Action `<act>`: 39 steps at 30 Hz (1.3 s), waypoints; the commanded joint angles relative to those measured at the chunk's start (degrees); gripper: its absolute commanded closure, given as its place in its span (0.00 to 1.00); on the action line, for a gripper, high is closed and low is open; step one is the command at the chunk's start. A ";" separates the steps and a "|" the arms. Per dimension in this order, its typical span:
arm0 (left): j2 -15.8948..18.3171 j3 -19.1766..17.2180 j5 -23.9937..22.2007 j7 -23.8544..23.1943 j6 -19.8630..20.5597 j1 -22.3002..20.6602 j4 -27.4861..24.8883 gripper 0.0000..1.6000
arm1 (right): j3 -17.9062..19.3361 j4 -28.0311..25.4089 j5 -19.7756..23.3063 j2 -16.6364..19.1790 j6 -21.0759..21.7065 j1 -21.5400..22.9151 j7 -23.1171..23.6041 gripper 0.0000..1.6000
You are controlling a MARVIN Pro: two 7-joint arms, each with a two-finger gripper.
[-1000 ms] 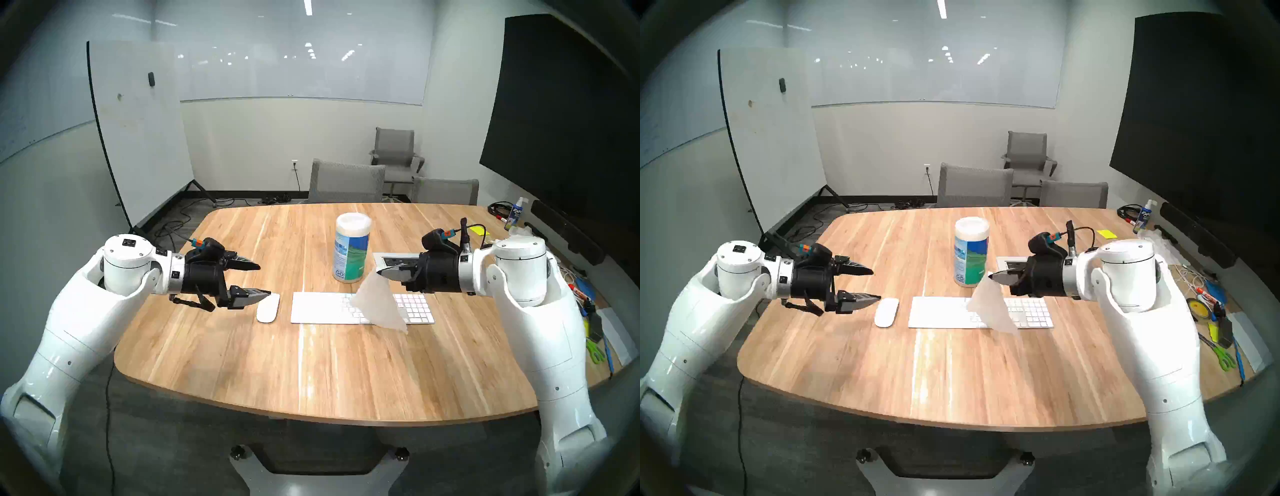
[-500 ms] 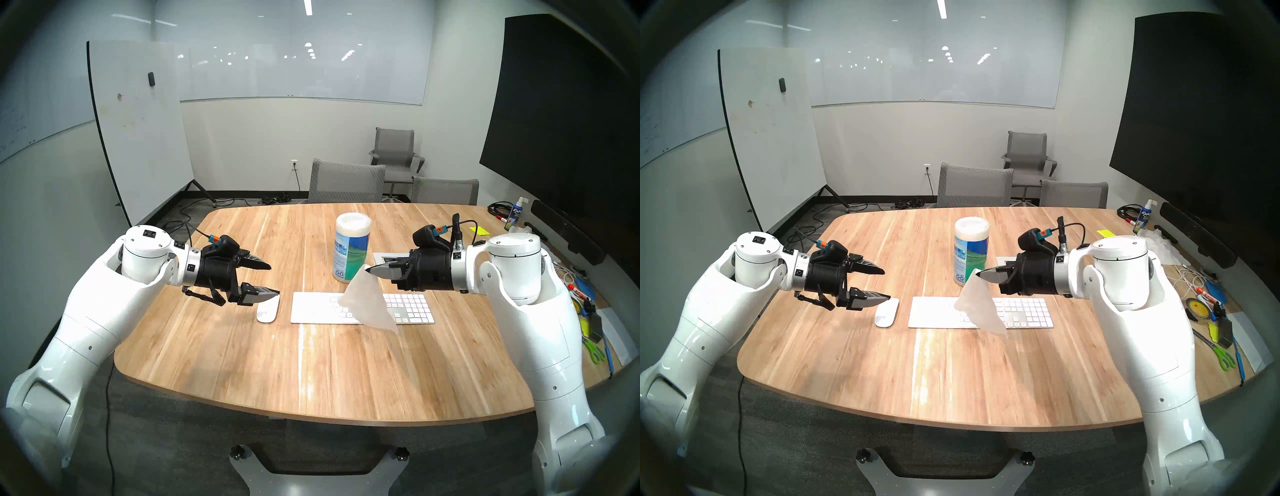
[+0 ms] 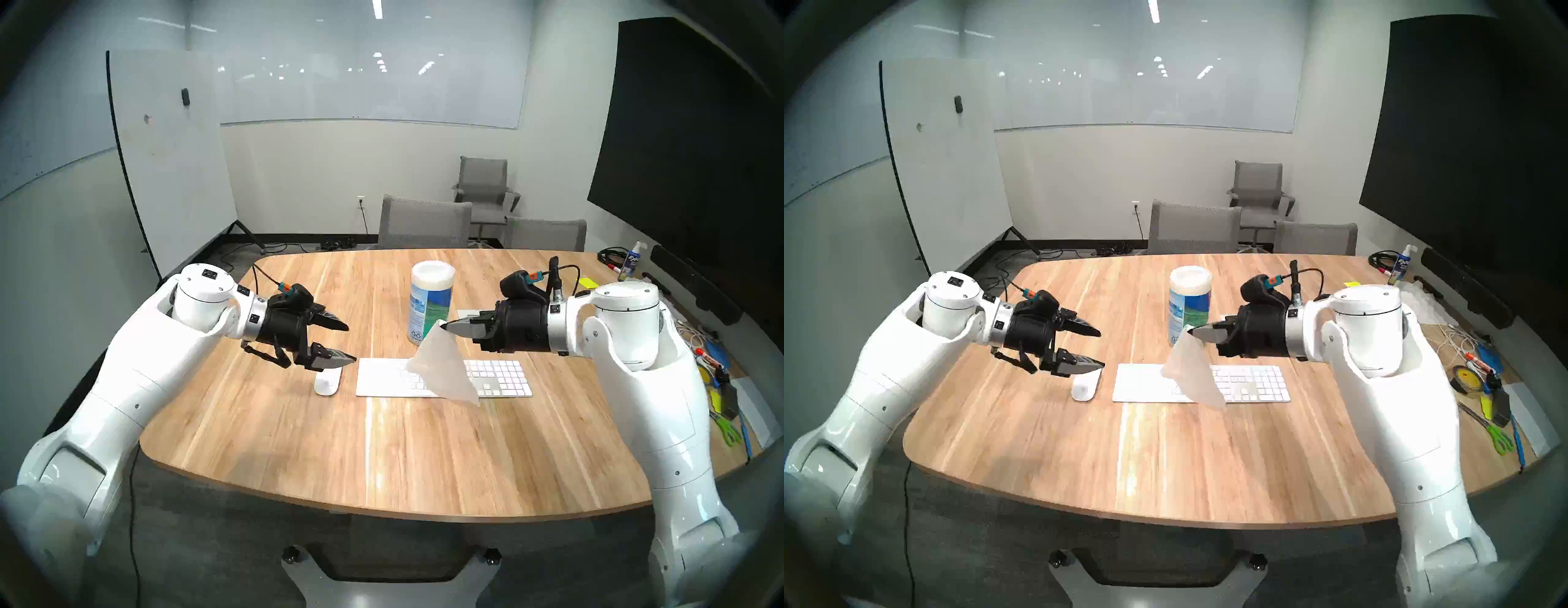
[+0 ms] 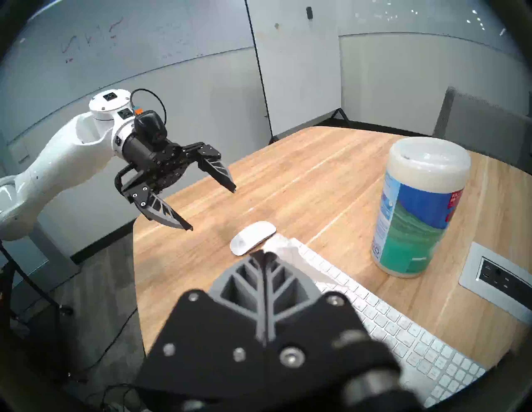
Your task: Wipe the keyboards and mice with a disinfecting wipe, then set the wipe down
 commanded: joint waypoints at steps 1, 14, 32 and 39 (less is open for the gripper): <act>-2.99 0.95 -0.06 -1.81 -0.65 -5.34 1.55 0.00 | 0.06 -0.74 1.62 -0.05 -0.14 1.45 -0.42 1.00; -5.63 2.89 0.44 -3.41 -2.17 -8.44 5.25 0.00 | -0.94 -1.82 3.93 0.63 -0.14 0.66 -1.78 1.00; -8.59 5.60 0.43 -5.11 -3.06 -10.13 7.15 0.00 | -2.55 -1.68 8.67 2.23 -0.14 1.54 -5.69 1.00; -9.69 6.49 0.59 -5.37 -3.23 -10.54 8.15 0.00 | -3.29 -1.51 11.07 3.09 -0.14 2.04 -7.41 1.00</act>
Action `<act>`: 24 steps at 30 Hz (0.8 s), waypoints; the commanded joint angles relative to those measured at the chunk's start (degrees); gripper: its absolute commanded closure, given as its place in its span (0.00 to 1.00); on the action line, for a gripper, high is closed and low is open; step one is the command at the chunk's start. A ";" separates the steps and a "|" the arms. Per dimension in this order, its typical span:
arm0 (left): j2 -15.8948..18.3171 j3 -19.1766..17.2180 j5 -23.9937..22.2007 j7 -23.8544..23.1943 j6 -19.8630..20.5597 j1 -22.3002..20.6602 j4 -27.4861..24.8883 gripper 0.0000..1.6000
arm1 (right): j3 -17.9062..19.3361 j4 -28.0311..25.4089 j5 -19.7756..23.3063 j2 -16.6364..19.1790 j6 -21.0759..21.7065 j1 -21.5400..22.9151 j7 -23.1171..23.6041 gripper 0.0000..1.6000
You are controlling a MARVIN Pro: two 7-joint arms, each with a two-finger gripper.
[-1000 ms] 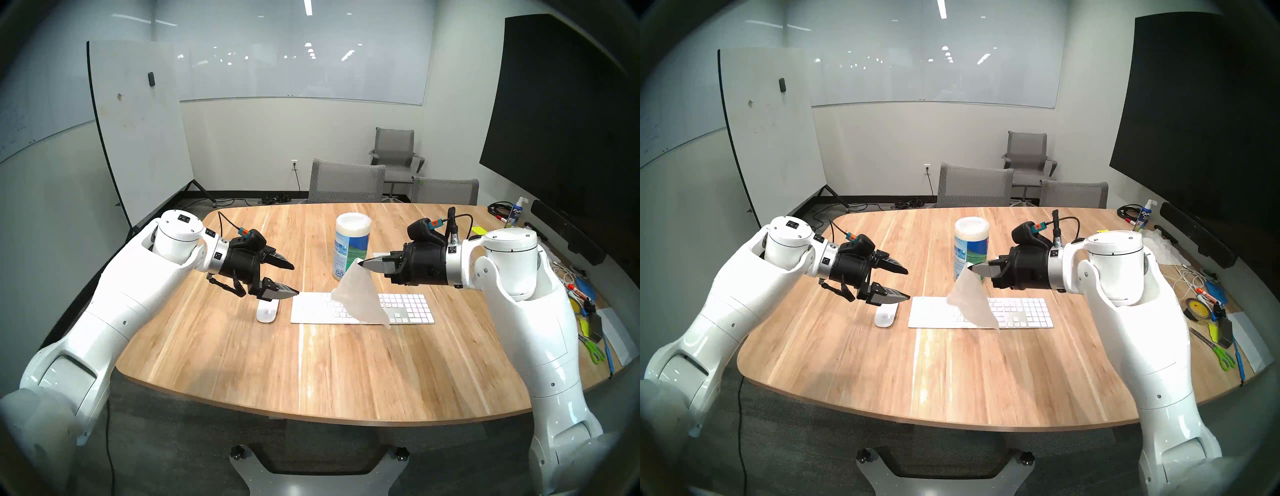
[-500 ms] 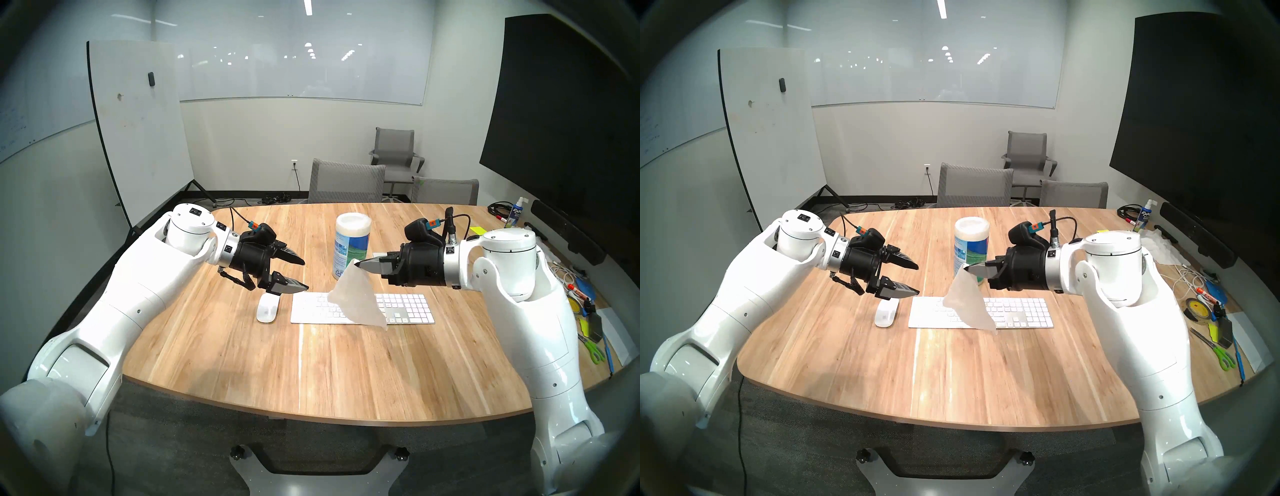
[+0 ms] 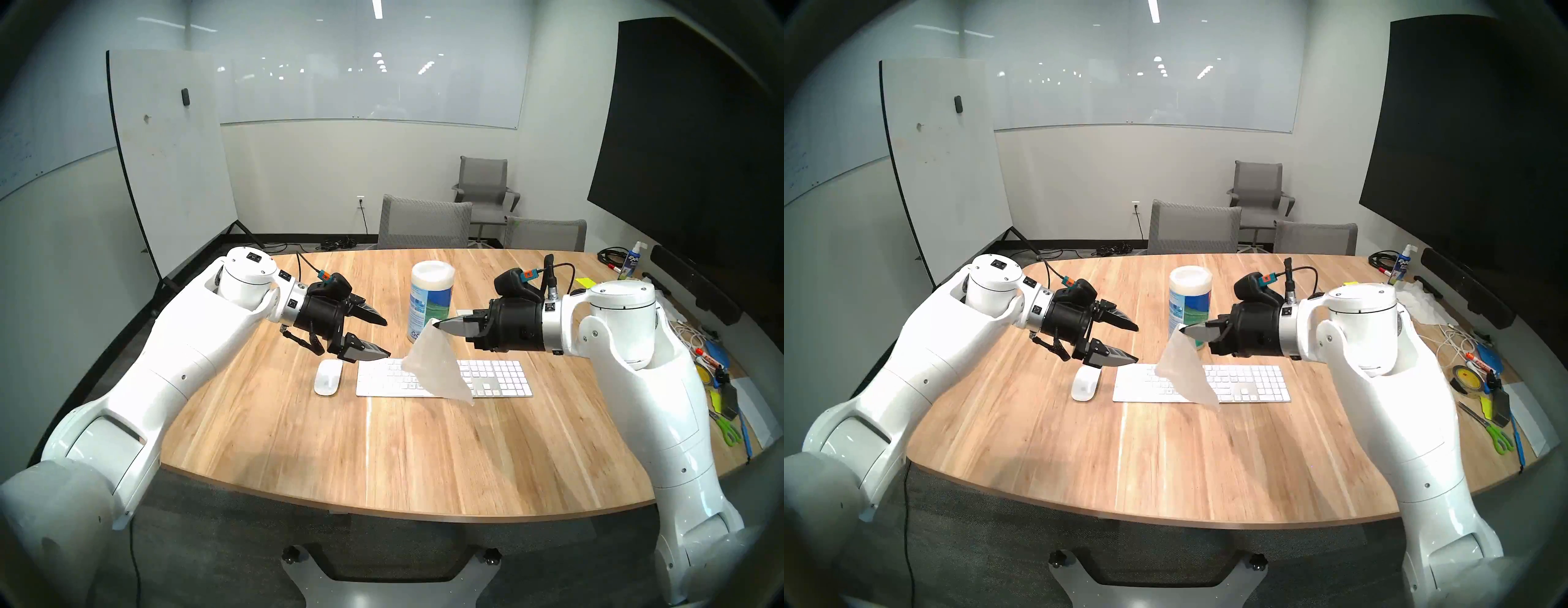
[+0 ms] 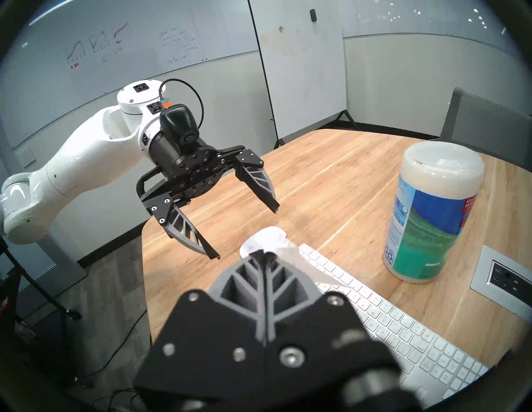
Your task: Wipe the keyboards and mice with a disinfecting wipe, then set the wipe down
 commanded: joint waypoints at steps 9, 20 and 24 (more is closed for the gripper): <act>-2.90 0.99 -0.04 -0.13 -0.59 -2.40 1.81 0.00 | -0.99 -0.63 6.05 2.03 -0.15 1.86 -3.15 1.00; -3.75 1.82 0.27 -0.86 -1.02 -2.99 3.02 0.00 | -1.72 -0.75 9.12 3.33 -0.15 2.09 -5.41 1.00; -4.78 2.56 0.55 -0.95 -1.40 -3.18 3.77 0.00 | -2.12 -0.81 10.51 3.94 -0.15 2.20 -6.50 1.00</act>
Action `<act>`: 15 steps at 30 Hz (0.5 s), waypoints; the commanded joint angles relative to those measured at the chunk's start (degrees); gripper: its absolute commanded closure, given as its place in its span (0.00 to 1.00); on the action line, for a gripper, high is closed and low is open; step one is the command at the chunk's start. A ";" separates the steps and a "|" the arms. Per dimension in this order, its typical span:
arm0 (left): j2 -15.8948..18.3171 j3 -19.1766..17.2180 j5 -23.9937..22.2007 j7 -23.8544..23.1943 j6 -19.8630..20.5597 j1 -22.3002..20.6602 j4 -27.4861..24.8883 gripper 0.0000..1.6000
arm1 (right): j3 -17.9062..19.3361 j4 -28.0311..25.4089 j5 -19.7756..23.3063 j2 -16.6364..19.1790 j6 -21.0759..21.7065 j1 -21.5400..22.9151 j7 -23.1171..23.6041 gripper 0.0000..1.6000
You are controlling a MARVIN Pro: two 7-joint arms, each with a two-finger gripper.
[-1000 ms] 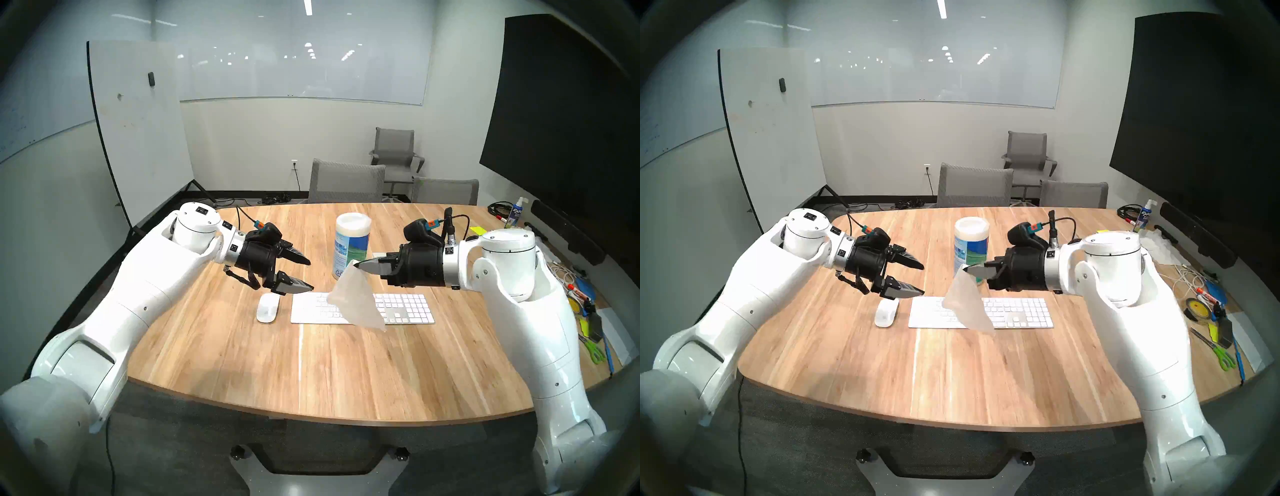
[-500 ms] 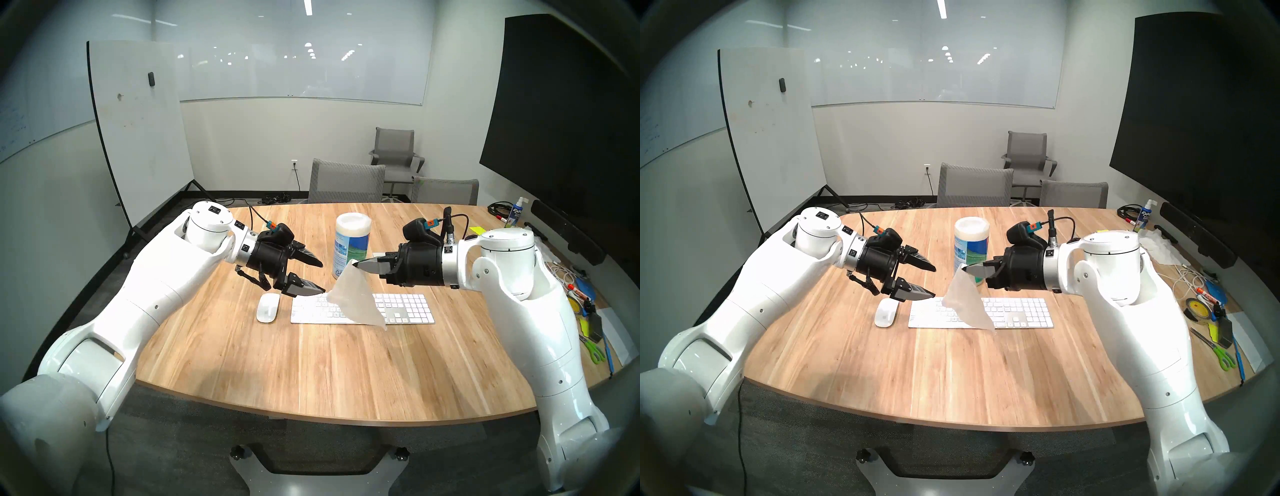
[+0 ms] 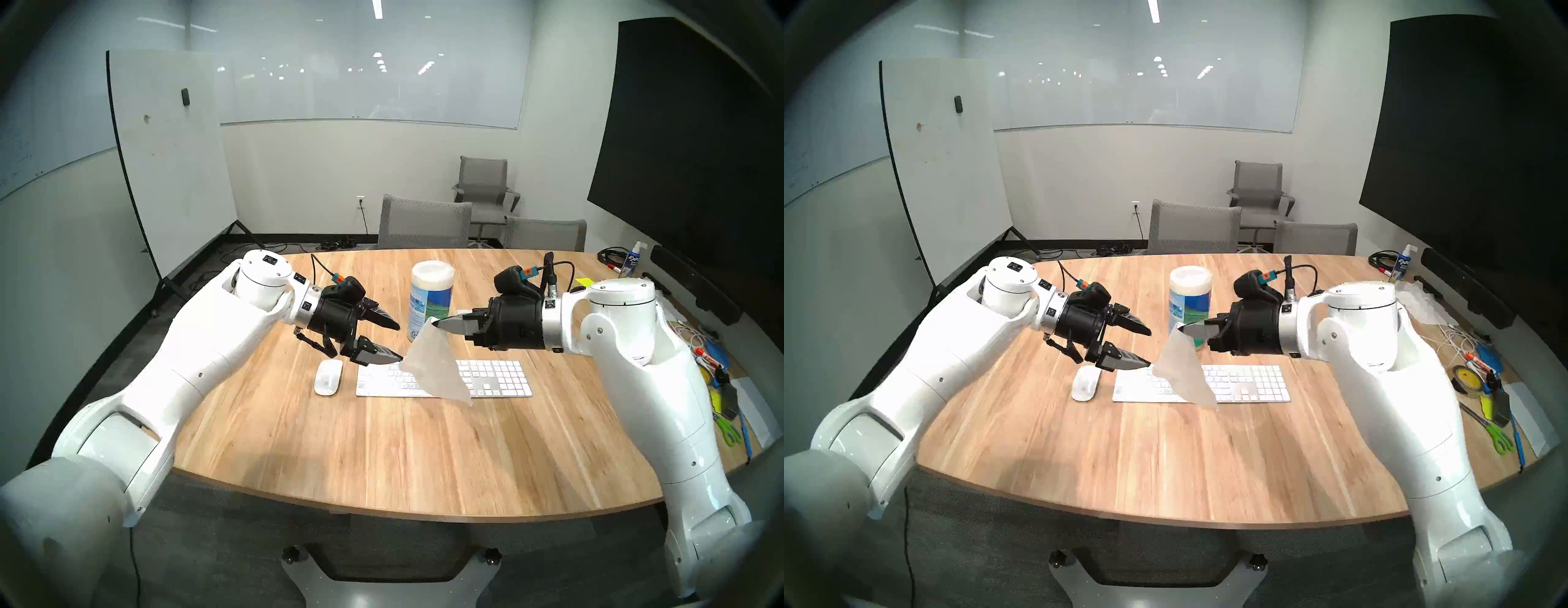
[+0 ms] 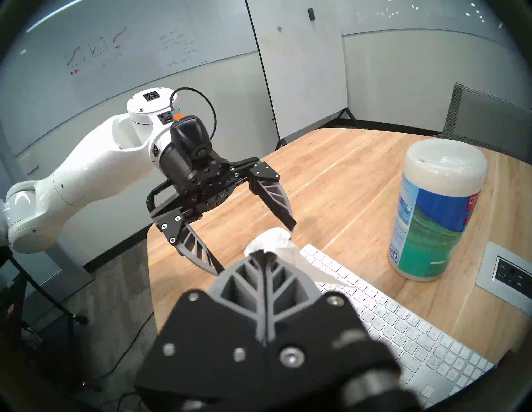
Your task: Wipe the keyboards and mice with a disinfecting wipe, then set the wipe down
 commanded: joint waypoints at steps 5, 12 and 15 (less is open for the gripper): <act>-2.48 1.16 0.36 -0.32 -0.51 -2.03 0.84 0.00 | -0.34 -0.89 3.39 1.27 -0.16 1.17 -1.72 1.00; -3.85 2.38 0.68 -0.61 -1.05 -2.83 2.23 0.00 | -0.78 -0.95 4.90 1.79 -0.16 1.20 -2.86 1.00; -4.37 2.74 0.71 -0.72 -1.08 -3.20 2.58 0.00 | -0.88 -0.96 5.25 1.91 -0.16 1.18 -3.17 1.00</act>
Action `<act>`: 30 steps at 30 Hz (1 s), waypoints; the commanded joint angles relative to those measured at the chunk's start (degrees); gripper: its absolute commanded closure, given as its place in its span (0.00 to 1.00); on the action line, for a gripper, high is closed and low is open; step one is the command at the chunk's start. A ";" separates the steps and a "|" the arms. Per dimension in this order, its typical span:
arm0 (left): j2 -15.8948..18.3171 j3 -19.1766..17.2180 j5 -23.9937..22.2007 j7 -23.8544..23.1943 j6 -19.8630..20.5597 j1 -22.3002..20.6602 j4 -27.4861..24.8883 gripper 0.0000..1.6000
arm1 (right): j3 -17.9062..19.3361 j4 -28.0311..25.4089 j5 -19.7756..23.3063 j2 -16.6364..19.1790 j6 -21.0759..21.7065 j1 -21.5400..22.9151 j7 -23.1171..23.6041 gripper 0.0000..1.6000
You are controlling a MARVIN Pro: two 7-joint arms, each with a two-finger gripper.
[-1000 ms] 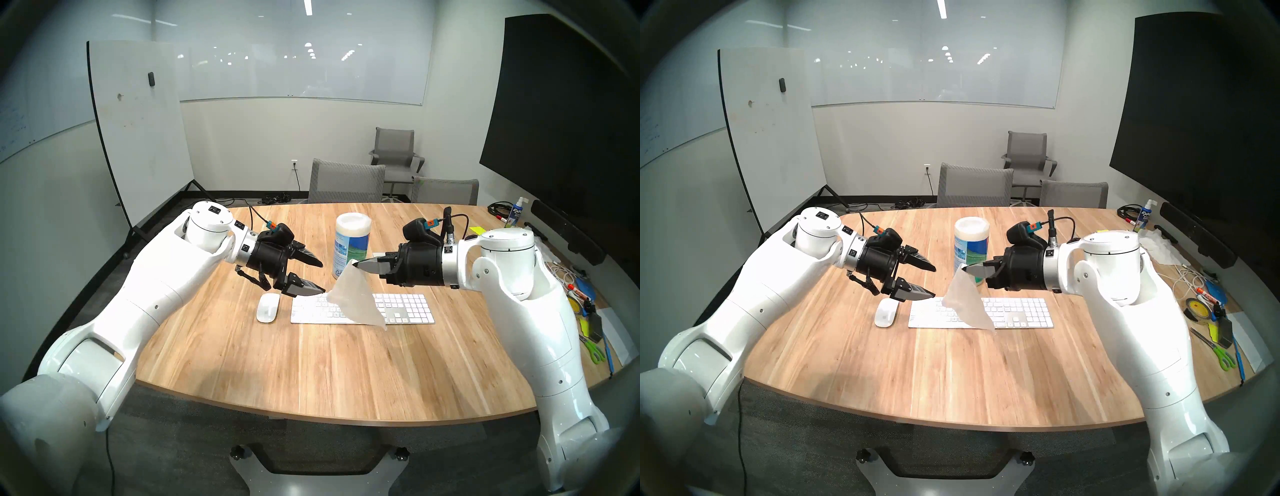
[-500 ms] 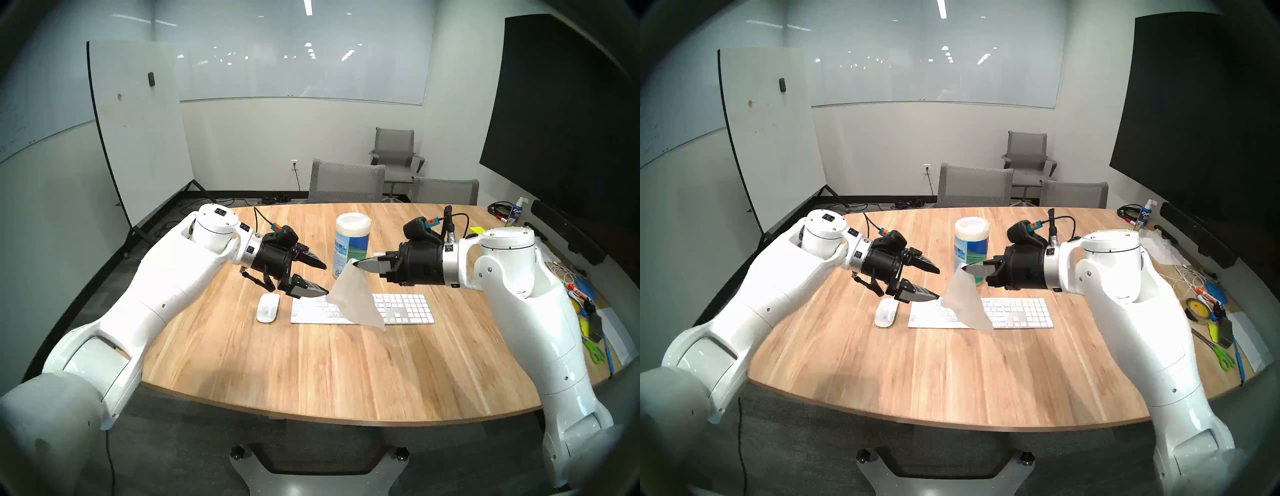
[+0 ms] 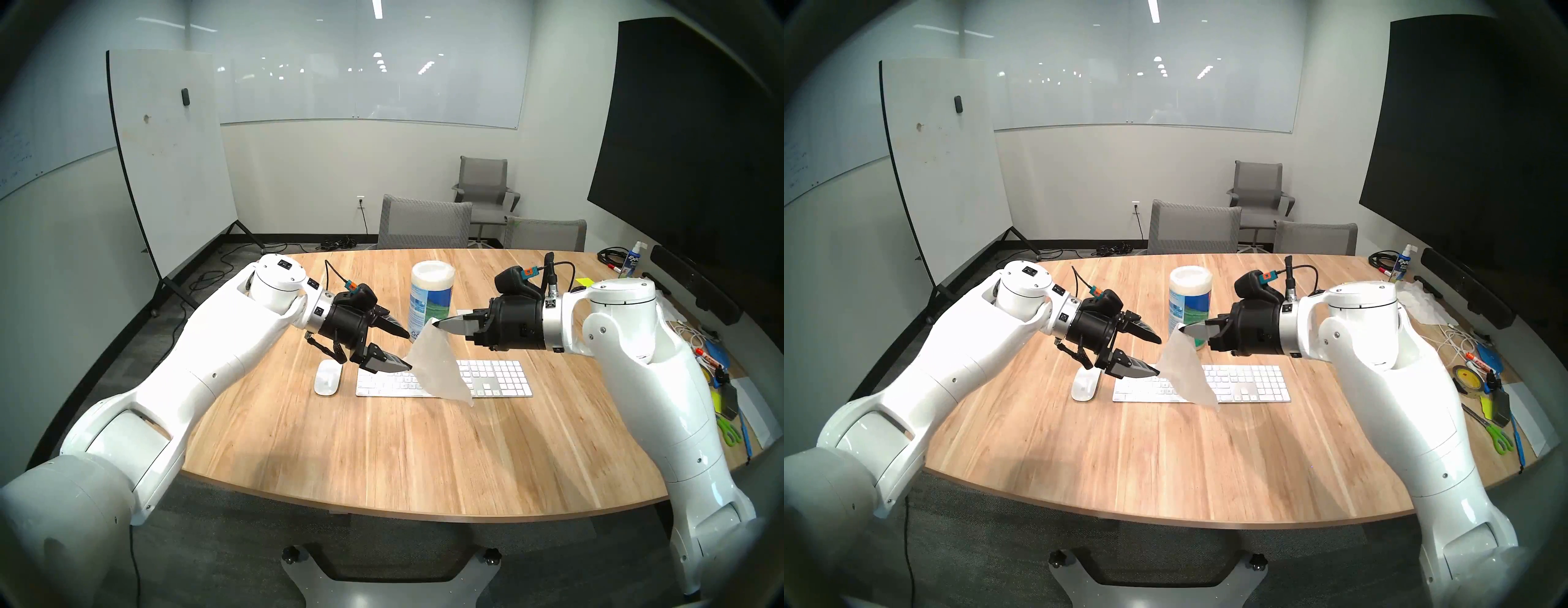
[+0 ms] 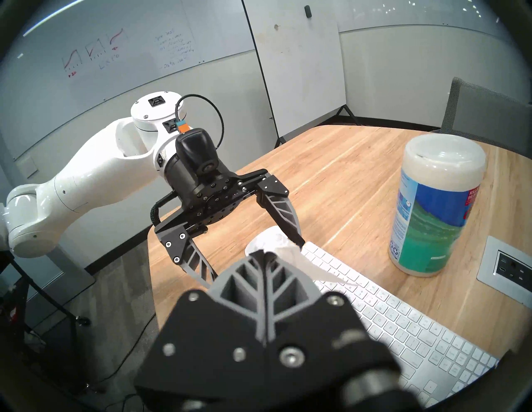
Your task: Wipe the keyboards and mice with a disinfecting wipe, then set the wipe down
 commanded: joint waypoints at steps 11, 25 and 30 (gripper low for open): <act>-3.57 0.77 -0.38 -0.74 -0.65 -3.04 1.59 0.00 | 0.06 -0.71 3.12 1.03 -0.16 0.82 -1.45 1.00; -4.08 0.41 -0.72 -1.55 -0.44 -3.06 1.39 0.00 | -0.16 -0.56 4.24 1.34 -0.16 0.98 -2.37 1.00; -4.12 0.24 -0.81 -1.82 -0.31 -3.02 1.38 0.00 | -0.32 -0.38 4.54 1.39 -0.16 1.28 -2.72 1.00</act>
